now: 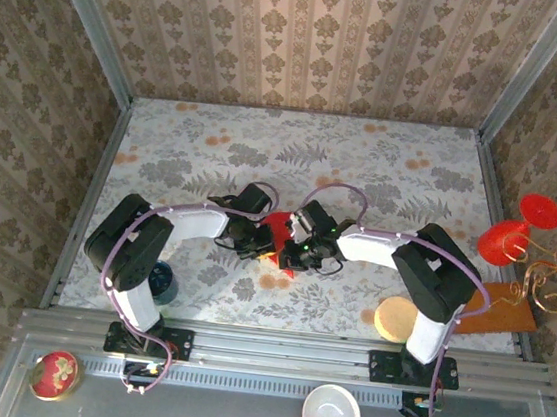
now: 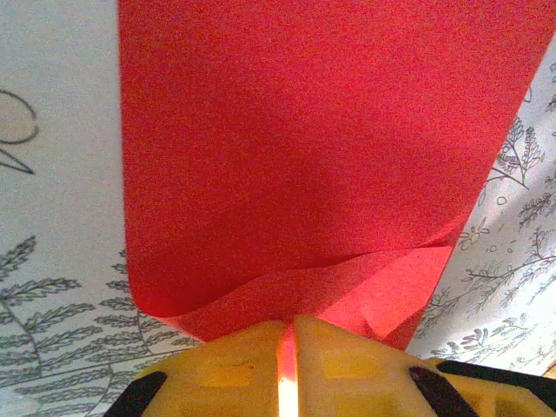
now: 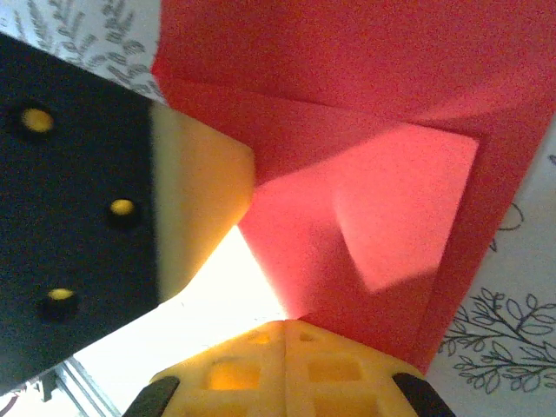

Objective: Fold a paper plane with a square sheet of paper (pick it up from the middle)
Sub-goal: Third fold the triangle at the center of the table.

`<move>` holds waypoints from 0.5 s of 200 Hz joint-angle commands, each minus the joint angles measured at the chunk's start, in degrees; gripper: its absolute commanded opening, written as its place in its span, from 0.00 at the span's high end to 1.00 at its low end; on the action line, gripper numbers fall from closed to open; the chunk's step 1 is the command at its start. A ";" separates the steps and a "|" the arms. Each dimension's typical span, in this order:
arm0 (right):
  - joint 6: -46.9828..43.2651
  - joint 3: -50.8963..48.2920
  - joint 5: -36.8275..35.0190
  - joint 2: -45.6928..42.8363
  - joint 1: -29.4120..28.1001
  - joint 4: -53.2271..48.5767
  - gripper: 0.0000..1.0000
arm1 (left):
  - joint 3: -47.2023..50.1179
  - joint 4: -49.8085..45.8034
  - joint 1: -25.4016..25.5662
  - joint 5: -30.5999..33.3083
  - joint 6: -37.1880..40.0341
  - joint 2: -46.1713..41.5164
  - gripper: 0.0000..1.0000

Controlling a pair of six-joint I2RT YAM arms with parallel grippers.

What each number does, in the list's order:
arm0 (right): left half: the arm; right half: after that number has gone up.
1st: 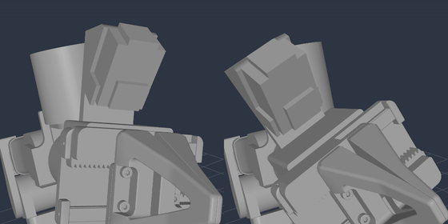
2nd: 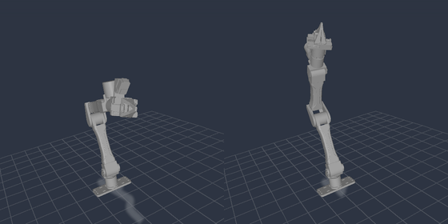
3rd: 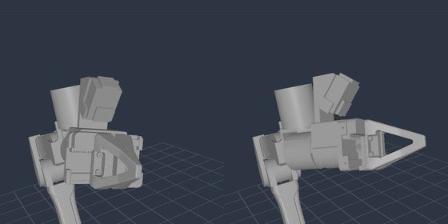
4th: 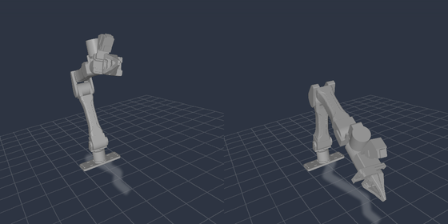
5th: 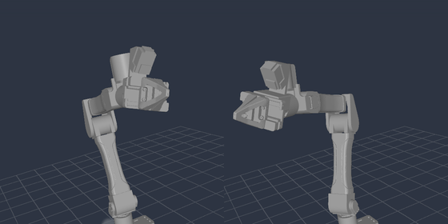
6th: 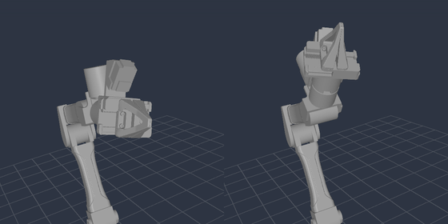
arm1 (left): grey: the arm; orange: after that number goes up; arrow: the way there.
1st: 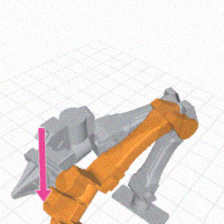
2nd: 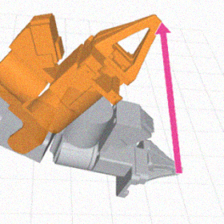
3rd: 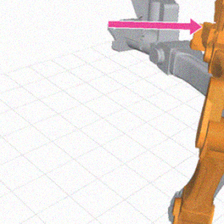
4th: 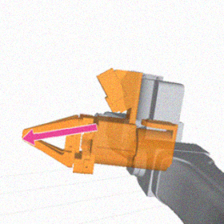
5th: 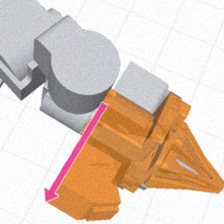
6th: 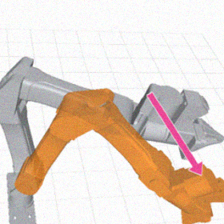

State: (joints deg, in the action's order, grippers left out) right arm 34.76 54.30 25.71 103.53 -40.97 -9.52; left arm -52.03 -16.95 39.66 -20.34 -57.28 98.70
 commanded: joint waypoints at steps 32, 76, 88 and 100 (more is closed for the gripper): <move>-0.49 0.15 -1.44 2.07 0.28 -2.88 0.92 | -1.69 -3.55 -0.20 0.41 2.46 2.23 0.87; 0.13 -0.63 -1.36 2.72 0.63 -3.15 0.93 | -3.24 -2.87 -1.07 1.44 5.07 -3.34 0.85; 0.46 -0.70 -1.37 2.86 0.73 -3.23 0.94 | -2.71 -2.72 -1.43 2.36 5.88 -4.82 0.85; 0.64 -0.74 -1.28 2.94 0.80 -3.28 0.94 | -1.76 -2.19 -1.43 2.78 6.29 -5.43 0.85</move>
State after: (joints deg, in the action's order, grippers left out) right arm 34.79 54.30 25.80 104.25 -40.64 -9.43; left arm -53.78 -18.06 38.85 -19.42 -53.84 96.60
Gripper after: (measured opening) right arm 0.072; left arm 0.154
